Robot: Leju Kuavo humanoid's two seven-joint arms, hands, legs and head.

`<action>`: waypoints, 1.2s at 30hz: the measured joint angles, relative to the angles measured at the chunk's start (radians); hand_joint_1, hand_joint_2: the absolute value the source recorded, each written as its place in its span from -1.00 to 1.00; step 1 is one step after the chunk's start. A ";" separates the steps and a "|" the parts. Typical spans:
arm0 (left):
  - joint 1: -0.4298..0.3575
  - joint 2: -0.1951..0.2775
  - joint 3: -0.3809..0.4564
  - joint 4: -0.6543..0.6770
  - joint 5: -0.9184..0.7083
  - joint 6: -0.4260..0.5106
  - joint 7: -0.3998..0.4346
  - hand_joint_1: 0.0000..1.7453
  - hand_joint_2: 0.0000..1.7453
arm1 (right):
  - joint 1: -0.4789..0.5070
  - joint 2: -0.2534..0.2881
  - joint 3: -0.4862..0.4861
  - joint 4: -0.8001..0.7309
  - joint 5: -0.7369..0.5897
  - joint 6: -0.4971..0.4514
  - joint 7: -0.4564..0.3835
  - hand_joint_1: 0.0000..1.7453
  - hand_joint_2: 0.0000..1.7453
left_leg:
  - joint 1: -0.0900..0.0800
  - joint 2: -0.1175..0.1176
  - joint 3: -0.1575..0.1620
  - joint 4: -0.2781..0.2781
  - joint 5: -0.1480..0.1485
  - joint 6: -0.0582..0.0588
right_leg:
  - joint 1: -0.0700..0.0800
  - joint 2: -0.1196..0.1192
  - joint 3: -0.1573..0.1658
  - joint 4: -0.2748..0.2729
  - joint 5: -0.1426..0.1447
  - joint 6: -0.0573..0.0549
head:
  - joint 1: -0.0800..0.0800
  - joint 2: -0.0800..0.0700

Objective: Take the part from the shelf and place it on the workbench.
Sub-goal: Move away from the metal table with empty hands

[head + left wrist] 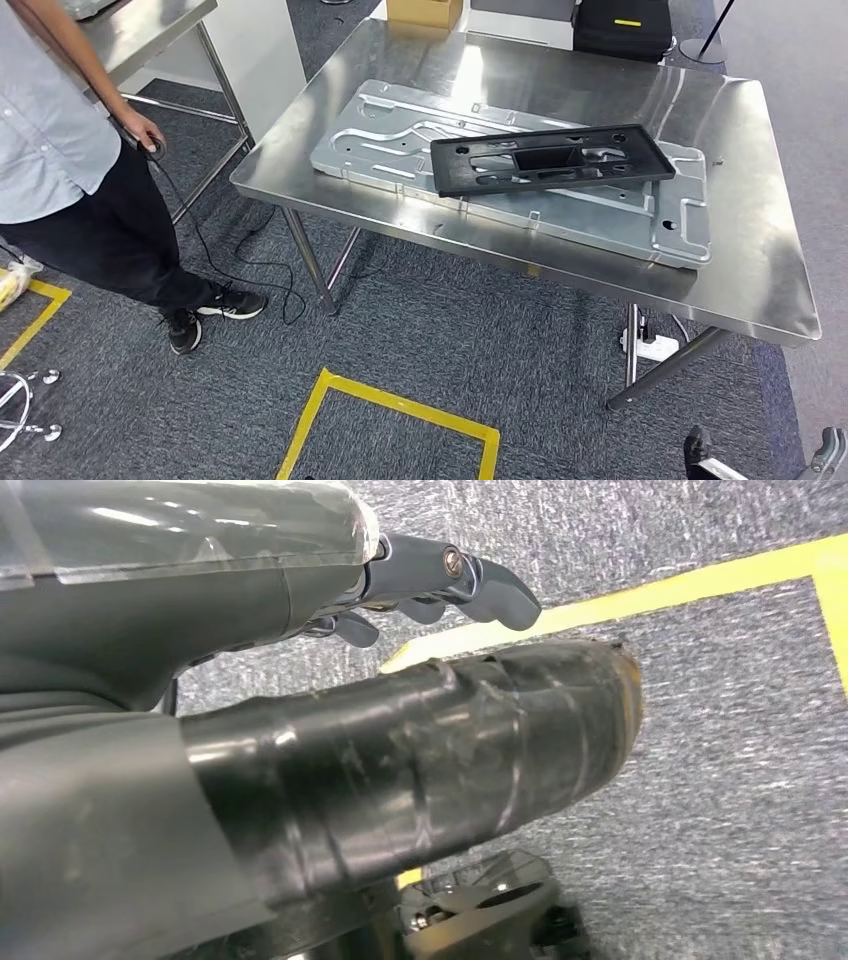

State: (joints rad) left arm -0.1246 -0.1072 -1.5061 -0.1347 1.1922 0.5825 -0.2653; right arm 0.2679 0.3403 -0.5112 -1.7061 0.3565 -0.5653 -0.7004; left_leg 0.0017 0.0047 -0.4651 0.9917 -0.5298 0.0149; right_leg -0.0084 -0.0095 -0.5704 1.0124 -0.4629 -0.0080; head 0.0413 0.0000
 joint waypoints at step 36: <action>0.002 -0.002 -0.008 0.000 0.001 0.001 0.006 -1.00 -1.00 | -0.058 0.000 -0.135 0.218 0.037 0.031 0.008 -1.00 -1.00 | 0.012 -0.014 -0.044 0.002 0.032 0.038 | -0.001 0.053 -0.059 0.088 -0.044 0.030 | 0.003 0.000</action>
State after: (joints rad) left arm -0.1225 -0.1089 -1.5145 -0.1347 1.1936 0.5833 -0.2592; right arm 0.2097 0.3406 -0.6463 -1.4884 0.3930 -0.5346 -0.6927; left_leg 0.0132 -0.0096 -0.5091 0.9935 -0.4978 0.0532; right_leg -0.0094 0.0431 -0.6296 1.1003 -0.5066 0.0218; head 0.0445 0.0000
